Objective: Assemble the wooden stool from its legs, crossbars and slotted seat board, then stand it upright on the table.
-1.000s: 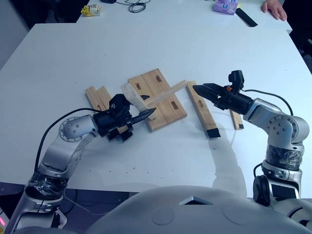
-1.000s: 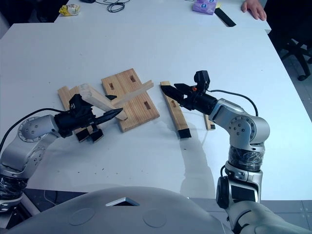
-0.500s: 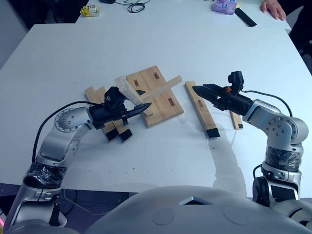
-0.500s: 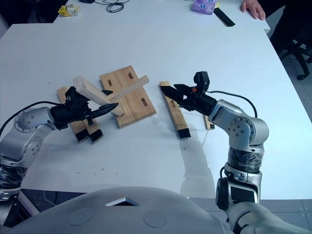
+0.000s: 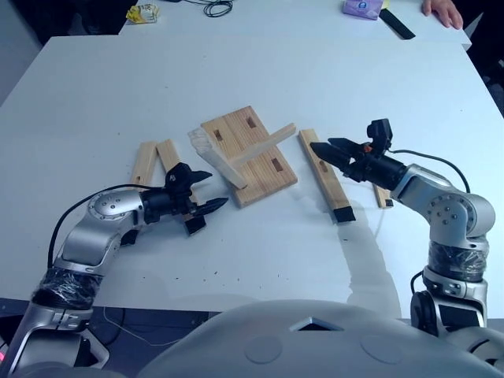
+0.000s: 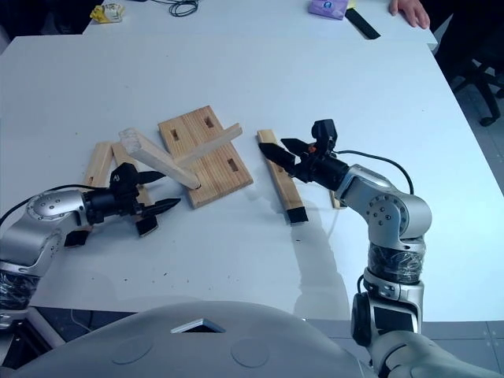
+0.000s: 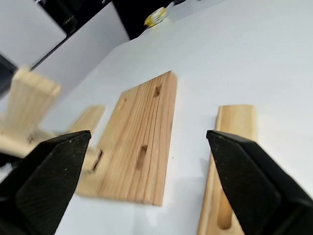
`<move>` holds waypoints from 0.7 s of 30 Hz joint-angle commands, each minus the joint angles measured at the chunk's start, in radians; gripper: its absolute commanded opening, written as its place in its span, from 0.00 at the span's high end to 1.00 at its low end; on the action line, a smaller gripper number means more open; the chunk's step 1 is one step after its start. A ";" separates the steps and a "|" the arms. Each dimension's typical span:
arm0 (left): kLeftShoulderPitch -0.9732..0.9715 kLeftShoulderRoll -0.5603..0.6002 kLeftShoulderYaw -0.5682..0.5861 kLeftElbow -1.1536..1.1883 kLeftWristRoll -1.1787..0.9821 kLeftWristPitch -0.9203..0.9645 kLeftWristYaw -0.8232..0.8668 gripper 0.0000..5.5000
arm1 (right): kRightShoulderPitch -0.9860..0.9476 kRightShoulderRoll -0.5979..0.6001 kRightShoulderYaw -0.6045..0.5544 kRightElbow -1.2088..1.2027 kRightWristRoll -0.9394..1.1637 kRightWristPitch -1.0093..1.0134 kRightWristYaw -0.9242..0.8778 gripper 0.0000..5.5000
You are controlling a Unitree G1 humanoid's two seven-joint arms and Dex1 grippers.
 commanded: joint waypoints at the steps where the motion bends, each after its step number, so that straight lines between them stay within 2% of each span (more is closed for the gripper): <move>1: 0.004 -0.029 0.041 -0.049 0.013 0.006 0.046 0.21 | -0.016 -0.058 0.205 0.069 -0.186 -0.150 0.047 0.20; 4: 0.000 -0.061 0.076 -0.055 0.013 0.009 0.098 0.21 | -0.033 -0.052 0.290 0.141 -0.291 -0.241 0.042 0.20; 7: 0.041 -0.109 0.145 -0.085 -0.004 0.021 0.176 0.21 | -0.085 -0.011 0.320 0.214 -0.343 -0.290 0.031 0.20; 15: 0.123 -0.209 0.211 -0.144 -0.014 0.033 0.280 0.21 | -0.159 -0.012 0.248 0.239 -0.347 -0.298 0.039 0.20; 21: 0.115 -0.293 0.222 -0.154 0.006 0.024 0.363 0.21 | -0.274 0.007 0.444 0.461 -0.592 -0.519 0.045 0.20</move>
